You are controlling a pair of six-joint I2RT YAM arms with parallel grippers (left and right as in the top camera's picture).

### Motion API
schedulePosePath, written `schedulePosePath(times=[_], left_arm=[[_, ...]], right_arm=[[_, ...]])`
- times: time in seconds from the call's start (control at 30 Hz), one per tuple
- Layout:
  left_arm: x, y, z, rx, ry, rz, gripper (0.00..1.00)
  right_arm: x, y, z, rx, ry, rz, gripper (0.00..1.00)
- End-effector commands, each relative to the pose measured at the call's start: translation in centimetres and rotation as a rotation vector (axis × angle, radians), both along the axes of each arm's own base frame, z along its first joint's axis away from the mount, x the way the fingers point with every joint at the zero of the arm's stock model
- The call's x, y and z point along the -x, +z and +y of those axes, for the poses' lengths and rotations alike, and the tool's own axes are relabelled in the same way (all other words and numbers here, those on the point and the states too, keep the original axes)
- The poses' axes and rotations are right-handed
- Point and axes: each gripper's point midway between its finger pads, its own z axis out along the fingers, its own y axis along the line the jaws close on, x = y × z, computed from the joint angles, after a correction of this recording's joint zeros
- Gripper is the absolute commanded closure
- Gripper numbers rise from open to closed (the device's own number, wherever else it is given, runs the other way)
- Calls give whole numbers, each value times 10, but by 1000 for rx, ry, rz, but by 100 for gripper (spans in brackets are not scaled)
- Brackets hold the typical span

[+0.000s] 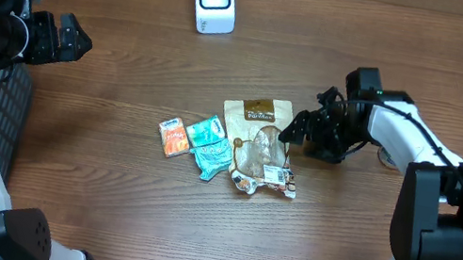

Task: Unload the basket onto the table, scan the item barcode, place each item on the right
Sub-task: 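Move the right gripper to the PanTree snack bag and grasp it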

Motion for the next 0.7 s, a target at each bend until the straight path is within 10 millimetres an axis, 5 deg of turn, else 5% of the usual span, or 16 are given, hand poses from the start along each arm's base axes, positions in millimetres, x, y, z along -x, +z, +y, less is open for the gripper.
schedulePosePath(times=[0.0, 0.3, 0.43, 0.67], left_arm=[[-2, 3, -3, -11, -29, -14, 0], [-2, 3, -3, -10, -29, -14, 1], [-2, 3, -3, -10, -29, -14, 0], [-2, 3, -3, -10, -29, -14, 0]], right_arm=[[8, -7, 12, -73, 11, 35, 23], [34, -40, 27, -44, 34, 188, 26], [36, -41, 35, -38, 32, 194, 34], [30, -41, 37, -44, 23, 173, 89]])
